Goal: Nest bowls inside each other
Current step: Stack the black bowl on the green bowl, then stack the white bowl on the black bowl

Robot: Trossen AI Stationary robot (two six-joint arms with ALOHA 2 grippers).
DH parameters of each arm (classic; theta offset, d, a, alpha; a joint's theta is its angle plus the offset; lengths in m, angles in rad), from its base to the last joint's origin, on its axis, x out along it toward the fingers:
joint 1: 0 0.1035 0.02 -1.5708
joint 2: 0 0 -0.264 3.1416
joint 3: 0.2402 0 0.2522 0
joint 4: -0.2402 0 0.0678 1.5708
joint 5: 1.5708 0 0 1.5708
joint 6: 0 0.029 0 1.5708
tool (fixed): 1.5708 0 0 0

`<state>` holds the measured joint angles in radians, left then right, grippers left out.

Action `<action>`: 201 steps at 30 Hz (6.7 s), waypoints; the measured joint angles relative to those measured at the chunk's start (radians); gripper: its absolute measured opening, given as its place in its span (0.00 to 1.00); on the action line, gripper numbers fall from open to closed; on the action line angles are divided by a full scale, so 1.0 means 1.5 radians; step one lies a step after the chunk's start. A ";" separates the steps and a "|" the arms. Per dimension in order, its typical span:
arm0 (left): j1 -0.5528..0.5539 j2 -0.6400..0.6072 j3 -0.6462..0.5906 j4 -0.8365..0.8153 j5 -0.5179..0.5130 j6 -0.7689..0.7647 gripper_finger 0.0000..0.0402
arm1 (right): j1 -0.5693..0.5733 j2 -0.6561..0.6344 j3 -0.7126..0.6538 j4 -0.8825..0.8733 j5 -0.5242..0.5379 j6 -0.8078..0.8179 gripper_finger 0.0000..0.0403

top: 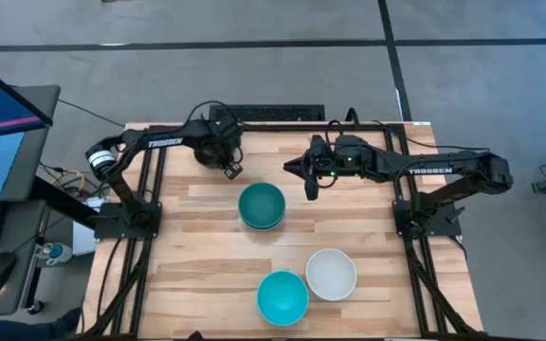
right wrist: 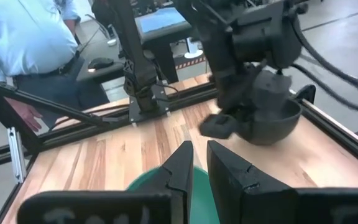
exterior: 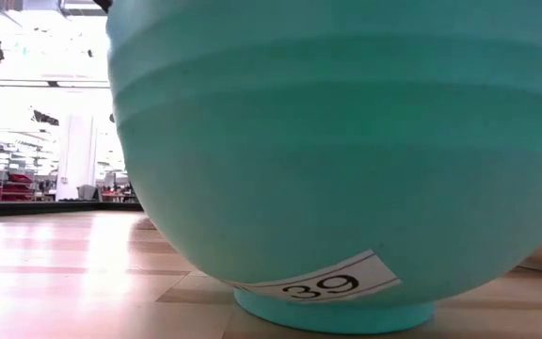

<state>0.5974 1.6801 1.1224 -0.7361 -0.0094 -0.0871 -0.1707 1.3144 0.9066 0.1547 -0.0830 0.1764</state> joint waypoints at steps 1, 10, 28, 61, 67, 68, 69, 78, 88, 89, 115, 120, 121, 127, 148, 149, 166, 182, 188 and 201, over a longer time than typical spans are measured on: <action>-0.007 -0.005 0.006 -0.016 -0.002 0.004 0.00 | 0.000 0.000 0.000 -0.002 0.000 0.000 0.17; -0.085 -0.062 0.034 -0.056 -0.012 0.008 0.00 | 0.000 -0.016 0.000 -0.037 -0.012 0.016 0.17; -0.335 -0.093 0.232 -0.200 -0.085 -0.140 0.00 | 0.031 -0.158 -0.001 -0.213 -0.016 -0.036 0.17; -0.479 0.206 0.475 -0.304 -0.084 -0.345 0.00 | 0.109 -0.486 -0.292 -0.120 -0.017 0.052 0.17; -0.486 0.266 0.548 -0.365 -0.099 -0.331 0.00 | 0.109 -0.486 -0.292 -0.124 -0.017 0.052 0.17; -0.486 0.269 0.552 -0.364 -0.099 -0.329 0.00 | 0.109 -0.486 -0.292 -0.124 -0.017 0.052 0.17; -0.486 0.269 0.554 -0.361 -0.099 -0.328 0.00 | 0.109 -0.486 -0.292 -0.125 -0.017 0.052 0.17; -0.484 0.269 0.549 -0.351 -0.088 -0.329 0.02 | 0.109 -0.486 -0.292 -0.128 -0.017 0.051 0.17; -0.469 0.269 0.535 -0.353 -0.039 -0.321 0.11 | 0.109 -0.486 -0.292 -0.128 -0.018 0.052 0.17; -0.467 0.269 0.535 -0.353 -0.038 -0.319 0.12 | 0.109 -0.486 -0.292 -0.127 -0.019 0.052 0.17; -0.448 0.266 0.669 -0.398 -0.072 -0.295 0.14 | 0.110 -0.486 -0.292 -0.138 -0.102 0.076 0.17; -0.450 0.265 0.670 -0.406 -0.085 -0.295 0.12 | 0.109 -0.486 -0.292 -0.138 -0.103 0.075 0.17; -0.450 0.265 0.665 -0.406 -0.082 -0.296 0.11 | 0.109 -0.486 -0.292 -0.138 -0.104 0.075 0.17; -0.451 0.265 0.642 -0.407 -0.073 -0.303 0.06 | 0.109 -0.486 -0.292 -0.138 -0.103 0.071 0.17; -0.451 0.266 0.641 -0.381 -0.073 -0.312 0.01 | 0.109 -0.486 -0.292 -0.138 -0.103 0.069 0.17; -0.451 0.266 0.641 -0.381 -0.073 -0.312 0.02 | 0.109 -0.486 -0.292 -0.138 -0.103 0.069 0.17; -0.451 0.267 0.555 -0.324 -0.054 -0.326 0.02 | 0.109 -0.486 -0.292 -0.138 -0.103 0.069 0.17; -0.490 0.267 0.711 -0.292 -0.033 -0.254 0.02 | 0.229 -0.494 -0.291 -0.295 -0.119 0.154 0.17; -0.509 0.267 0.777 -0.206 -0.043 -0.170 0.02 | 0.328 -0.476 -0.291 -0.338 -0.056 0.210 0.17; -0.506 0.266 0.787 -0.140 0.029 0.054 0.02 | 0.493 -0.291 -0.291 -0.281 0.065 0.314 0.17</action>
<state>-0.1611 2.0789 2.3032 -0.9461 0.0338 -0.0058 0.5692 0.8776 0.4698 -0.2664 0.0141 0.6472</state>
